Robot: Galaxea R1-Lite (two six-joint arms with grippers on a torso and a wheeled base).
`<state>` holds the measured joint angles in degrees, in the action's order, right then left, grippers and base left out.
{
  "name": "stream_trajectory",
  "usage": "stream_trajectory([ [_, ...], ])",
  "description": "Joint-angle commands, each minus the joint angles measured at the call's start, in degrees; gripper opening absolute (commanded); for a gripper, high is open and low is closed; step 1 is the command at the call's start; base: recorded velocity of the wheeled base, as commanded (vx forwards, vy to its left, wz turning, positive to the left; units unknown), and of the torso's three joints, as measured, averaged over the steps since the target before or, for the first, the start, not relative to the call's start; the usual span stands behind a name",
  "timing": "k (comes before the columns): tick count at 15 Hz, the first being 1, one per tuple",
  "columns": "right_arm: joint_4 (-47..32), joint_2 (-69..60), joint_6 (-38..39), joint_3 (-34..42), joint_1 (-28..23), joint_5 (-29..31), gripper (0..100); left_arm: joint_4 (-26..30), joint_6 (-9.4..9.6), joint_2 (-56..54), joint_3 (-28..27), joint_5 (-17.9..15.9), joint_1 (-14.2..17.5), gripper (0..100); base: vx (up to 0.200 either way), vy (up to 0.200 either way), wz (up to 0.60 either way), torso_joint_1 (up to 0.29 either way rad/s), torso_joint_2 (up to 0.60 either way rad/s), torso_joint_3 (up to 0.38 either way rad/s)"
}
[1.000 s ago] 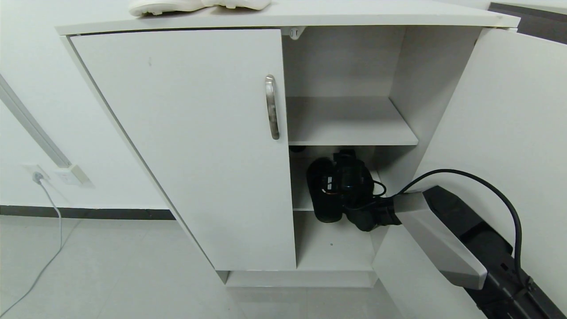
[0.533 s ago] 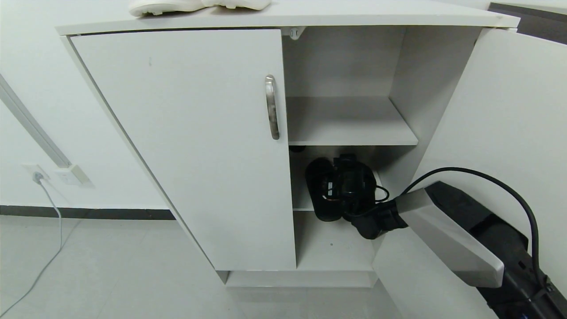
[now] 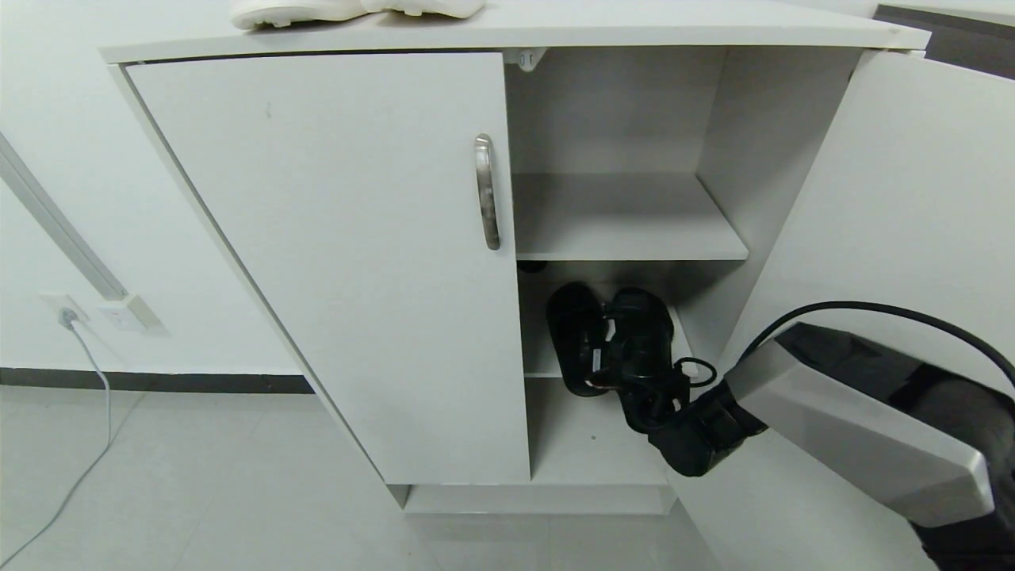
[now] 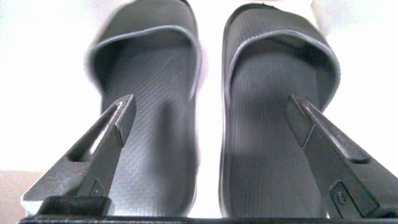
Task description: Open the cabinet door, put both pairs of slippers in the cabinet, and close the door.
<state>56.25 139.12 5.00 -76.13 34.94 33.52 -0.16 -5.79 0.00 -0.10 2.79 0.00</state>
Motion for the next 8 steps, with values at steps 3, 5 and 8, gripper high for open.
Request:
stream_trajectory([
  [3,8.53,-10.97,0.01,16.19,4.44,-0.13,100,-0.02,-0.01,0.09,0.01,0.02,0.0,0,0.0,0.0,0.0,0.0,0.0,0.0],
  [5,10.64,-15.28,0.01,23.31,7.25,-0.39,100,-0.02,-0.01,0.09,0.01,0.02,0.0,0,0.0,0.0,0.0,0.0,0.0,0.0],
  [8,10.73,-16.95,0.01,26.82,8.74,-0.39,100,-0.02,-0.01,0.09,0.01,0.02,0.0,0,0.0,0.0,0.0,0.0,0.0,0.0],
])
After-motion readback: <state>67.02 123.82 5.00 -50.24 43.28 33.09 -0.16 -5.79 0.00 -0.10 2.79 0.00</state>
